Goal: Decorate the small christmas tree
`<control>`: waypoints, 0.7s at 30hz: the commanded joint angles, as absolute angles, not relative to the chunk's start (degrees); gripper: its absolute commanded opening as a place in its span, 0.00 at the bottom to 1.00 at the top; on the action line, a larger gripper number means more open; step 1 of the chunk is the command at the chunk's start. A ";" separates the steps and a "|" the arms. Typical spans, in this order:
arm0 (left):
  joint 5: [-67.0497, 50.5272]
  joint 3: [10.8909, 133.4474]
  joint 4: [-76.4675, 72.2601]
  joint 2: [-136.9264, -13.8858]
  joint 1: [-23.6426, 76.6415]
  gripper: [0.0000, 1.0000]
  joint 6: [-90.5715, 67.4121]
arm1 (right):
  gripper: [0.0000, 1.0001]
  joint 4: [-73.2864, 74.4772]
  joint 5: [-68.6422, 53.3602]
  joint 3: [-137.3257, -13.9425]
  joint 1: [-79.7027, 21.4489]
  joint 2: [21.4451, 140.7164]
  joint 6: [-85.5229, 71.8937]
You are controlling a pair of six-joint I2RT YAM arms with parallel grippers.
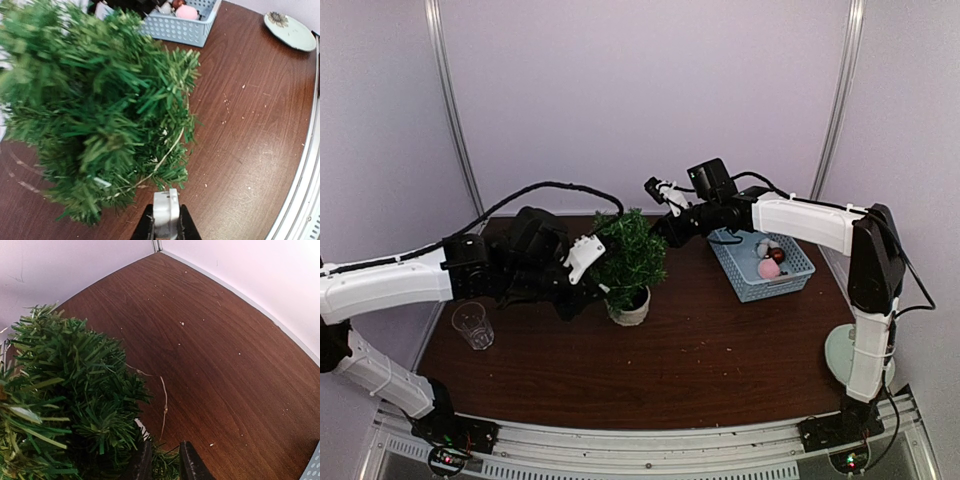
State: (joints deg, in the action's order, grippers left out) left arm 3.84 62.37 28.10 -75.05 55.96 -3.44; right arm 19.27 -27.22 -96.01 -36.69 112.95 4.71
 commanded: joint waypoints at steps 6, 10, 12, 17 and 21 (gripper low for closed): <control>0.73 62.79 22.47 -80.77 55.76 0.00 -2.57 | 0.20 18.82 -28.00 -96.37 -37.07 112.93 5.23; 0.01 62.52 21.70 -83.08 55.74 0.00 -2.46 | 0.20 18.80 -27.96 -96.37 -37.11 113.03 5.23; -1.32 62.13 20.99 -83.88 55.76 0.00 -2.69 | 0.20 18.81 -28.02 -96.33 -37.09 113.07 5.25; -1.33 61.36 20.20 -84.45 55.77 0.00 -3.05 | 0.20 18.96 -27.97 -96.24 -37.08 113.20 5.42; -0.89 60.97 21.31 -83.31 55.77 0.14 -3.08 | 0.20 19.07 -27.87 -96.24 -37.05 113.21 5.58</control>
State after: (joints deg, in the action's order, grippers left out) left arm -0.30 61.58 23.51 -84.38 55.96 -3.31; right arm 19.29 -27.22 -96.01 -36.69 112.95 4.75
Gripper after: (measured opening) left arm 0.088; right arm 0.197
